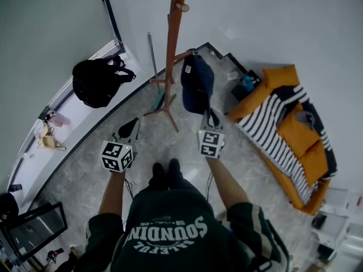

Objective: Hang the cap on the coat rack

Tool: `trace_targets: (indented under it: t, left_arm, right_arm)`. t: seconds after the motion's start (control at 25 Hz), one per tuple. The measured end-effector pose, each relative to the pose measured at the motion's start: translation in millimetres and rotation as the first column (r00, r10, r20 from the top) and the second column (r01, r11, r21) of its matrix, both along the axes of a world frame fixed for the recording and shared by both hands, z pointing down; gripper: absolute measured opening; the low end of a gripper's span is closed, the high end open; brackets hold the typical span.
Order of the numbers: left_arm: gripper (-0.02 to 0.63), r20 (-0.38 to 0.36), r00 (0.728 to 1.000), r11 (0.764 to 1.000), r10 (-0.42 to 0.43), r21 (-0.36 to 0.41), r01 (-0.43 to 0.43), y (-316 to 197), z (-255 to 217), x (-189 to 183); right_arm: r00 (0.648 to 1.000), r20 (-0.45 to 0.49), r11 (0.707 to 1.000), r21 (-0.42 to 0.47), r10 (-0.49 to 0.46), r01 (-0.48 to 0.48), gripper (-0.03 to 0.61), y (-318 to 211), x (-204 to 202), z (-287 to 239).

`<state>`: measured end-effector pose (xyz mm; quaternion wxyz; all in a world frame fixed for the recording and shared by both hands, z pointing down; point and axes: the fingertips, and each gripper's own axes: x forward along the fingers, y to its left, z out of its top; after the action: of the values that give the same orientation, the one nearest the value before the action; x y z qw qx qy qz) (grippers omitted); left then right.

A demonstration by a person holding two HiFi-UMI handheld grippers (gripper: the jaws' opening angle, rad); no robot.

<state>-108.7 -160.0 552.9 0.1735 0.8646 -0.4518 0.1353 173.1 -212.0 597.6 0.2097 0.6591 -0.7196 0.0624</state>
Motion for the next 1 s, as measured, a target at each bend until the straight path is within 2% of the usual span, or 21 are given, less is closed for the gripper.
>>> trace_targets:
  t: [0.32,0.52,1.0]
  left_arm:
    - [-0.002,-0.003,1.0,1.0,-0.009,-0.001,0.009,-0.6,2.4,-6.3]
    - [-0.002,-0.011,1.0,1.0,-0.014,-0.002,0.014,-0.8,3.8,-8.7]
    - [-0.002,-0.01,1.0,1.0,-0.017,-0.015,0.017,1.0,8.0,-12.5]
  right_arm:
    - [1.0,-0.001,0.997,0.069,0.021,-0.021,0.015,-8.6,1.4,-20.4]
    - [0.998,-0.063,0.989,0.147,-0.003,0.013,0.014,-17.0,-3.5,-47.4]
    - [1.0,-0.022,1.0,0.013,-0.012,0.013,0.015,-3.7,-6.2,6.5]
